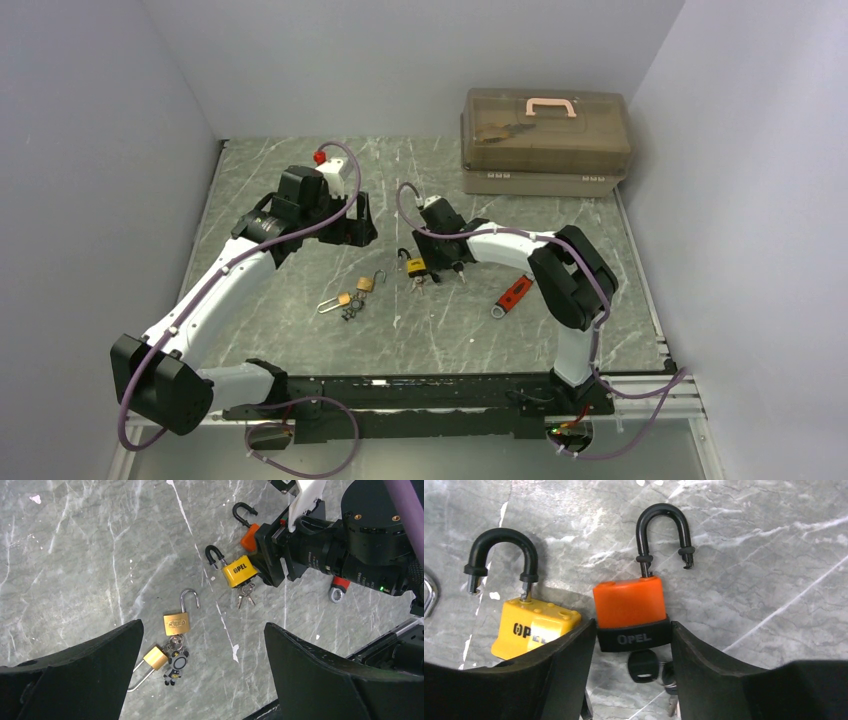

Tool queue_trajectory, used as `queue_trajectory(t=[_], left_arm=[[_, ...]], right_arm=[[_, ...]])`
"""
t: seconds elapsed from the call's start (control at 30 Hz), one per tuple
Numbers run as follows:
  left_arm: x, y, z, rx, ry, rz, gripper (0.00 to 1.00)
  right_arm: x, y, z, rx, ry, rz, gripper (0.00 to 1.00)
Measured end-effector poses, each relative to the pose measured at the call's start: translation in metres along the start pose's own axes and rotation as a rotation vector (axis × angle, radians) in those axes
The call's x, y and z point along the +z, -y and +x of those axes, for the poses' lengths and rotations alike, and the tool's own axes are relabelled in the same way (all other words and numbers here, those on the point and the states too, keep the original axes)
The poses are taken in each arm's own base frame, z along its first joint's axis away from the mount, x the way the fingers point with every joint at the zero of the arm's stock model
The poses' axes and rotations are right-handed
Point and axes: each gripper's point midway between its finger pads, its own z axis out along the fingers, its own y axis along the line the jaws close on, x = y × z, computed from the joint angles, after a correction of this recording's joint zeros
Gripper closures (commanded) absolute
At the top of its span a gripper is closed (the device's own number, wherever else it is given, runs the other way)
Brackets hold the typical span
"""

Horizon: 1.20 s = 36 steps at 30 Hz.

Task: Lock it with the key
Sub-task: Pick up the lock from the center of the board.

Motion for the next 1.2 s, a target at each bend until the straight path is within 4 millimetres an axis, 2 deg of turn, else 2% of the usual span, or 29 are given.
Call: queue_trajectory(t=[0.13,0.2,0.33,0.43,0.57,0.7,0.77,0.83,0.9,1.03,1.13,1.2], left_arm=[[0.0,0.0,0.002,0.0,-0.006,0.003,0.01],[0.0,0.001,0.002,0.002,-0.009,0.01,0.01],[-0.001,0.006,0.002,0.02,-0.012,0.041,0.01],[-0.001,0.014,0.001,0.041,-0.01,0.089,0.01],[-0.003,0.027,-0.004,0.082,0.004,0.171,0.01],[-0.012,0.045,-0.013,0.151,0.048,0.272,0.01],[-0.022,0.054,-0.018,0.195,0.084,0.319,0.01],[-0.036,0.064,-0.025,0.241,0.129,0.366,0.03],[-0.059,0.077,-0.032,0.308,0.199,0.427,0.06],[-0.099,0.099,-0.041,0.423,0.317,0.528,0.14],[-0.126,0.114,-0.04,0.504,0.374,0.613,0.22],[-0.136,0.122,-0.038,0.538,0.391,0.664,0.25]], right_arm=[[0.0,-0.002,-0.001,-0.012,0.003,-0.015,0.72],[0.0,-0.002,-0.001,-0.01,0.004,-0.015,0.79],[-0.004,-0.002,0.001,-0.006,-0.001,-0.024,0.87],[-0.02,-0.005,0.001,0.002,-0.009,-0.059,0.89],[-0.064,-0.018,-0.017,0.019,0.051,-0.166,0.92],[-0.13,-0.046,-0.046,0.023,0.182,-0.372,0.93],[-0.16,-0.058,-0.051,0.016,0.227,-0.472,0.94],[-0.192,-0.073,-0.052,0.004,0.259,-0.591,0.96],[-0.216,-0.085,-0.049,-0.012,0.275,-0.694,0.96],[-0.254,-0.102,-0.037,-0.036,0.272,-0.859,0.98],[-0.277,-0.111,-0.033,-0.052,0.275,-0.959,0.98],[-0.292,-0.117,-0.033,-0.067,0.286,-1.022,0.98]])
